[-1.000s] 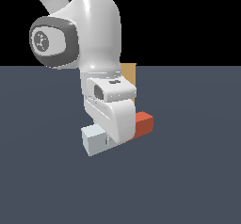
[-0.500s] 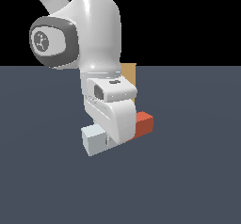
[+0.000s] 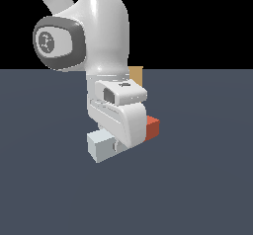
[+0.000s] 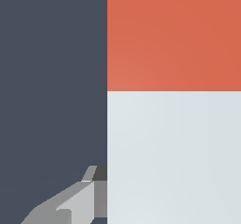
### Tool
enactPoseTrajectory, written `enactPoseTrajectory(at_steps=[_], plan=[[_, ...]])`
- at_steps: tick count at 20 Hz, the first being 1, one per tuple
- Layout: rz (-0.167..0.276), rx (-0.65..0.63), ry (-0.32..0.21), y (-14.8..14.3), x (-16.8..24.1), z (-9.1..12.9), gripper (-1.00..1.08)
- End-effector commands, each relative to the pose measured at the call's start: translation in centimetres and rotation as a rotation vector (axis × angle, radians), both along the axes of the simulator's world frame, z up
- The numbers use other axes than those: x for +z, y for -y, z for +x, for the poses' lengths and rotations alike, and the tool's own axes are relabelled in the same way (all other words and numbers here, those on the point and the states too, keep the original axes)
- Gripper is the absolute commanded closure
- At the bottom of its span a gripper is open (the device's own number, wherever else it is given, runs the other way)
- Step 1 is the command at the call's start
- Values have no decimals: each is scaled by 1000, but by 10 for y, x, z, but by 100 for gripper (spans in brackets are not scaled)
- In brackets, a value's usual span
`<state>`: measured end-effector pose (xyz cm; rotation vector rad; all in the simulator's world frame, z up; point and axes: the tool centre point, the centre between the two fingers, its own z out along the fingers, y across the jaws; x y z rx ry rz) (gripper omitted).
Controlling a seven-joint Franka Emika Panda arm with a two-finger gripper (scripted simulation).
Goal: Insert the peg into the horizontal hole in a box.
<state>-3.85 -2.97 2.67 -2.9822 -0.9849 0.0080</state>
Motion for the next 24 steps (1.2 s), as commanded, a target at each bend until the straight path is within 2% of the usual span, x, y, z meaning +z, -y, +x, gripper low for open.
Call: enactPoseTrajectory(at_steps=[1, 7, 15, 24], plan=[[0, 44, 5, -3, 5, 5, 108], [0, 204, 5, -13, 13, 13, 108], [0, 490, 5, -34, 28, 24, 108], [1, 756, 5, -56, 41, 28, 108]])
